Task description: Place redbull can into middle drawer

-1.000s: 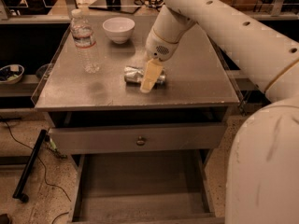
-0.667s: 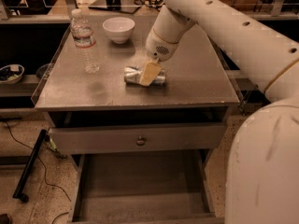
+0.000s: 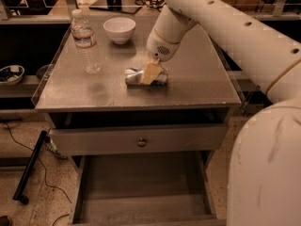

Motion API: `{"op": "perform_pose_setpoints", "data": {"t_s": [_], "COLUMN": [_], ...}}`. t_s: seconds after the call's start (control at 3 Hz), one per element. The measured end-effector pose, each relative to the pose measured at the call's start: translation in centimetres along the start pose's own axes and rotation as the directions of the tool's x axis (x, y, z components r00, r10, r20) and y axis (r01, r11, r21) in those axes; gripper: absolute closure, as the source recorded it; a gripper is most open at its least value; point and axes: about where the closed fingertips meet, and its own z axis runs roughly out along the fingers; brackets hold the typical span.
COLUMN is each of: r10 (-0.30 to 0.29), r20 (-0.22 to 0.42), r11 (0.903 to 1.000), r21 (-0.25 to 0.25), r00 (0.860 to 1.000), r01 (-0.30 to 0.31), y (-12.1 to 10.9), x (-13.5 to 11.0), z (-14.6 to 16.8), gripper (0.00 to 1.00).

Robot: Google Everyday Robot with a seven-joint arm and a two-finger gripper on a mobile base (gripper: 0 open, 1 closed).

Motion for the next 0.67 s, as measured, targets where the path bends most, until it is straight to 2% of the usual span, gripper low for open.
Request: {"op": "perform_pose_setpoints", "data": {"t_s": [0.33, 0.67], "r10": [0.000, 0.014], "r20": [0.000, -0.015], "r11": [1.0000, 0.9973], "r21": [0.000, 0.073], "r00": [1.000, 1.000], "r01": [0.000, -0.013], "y": [0.0, 0.4], "x": [0.0, 0.1], "z": [0.0, -3.5], "gripper": [1.00, 1.00]}}
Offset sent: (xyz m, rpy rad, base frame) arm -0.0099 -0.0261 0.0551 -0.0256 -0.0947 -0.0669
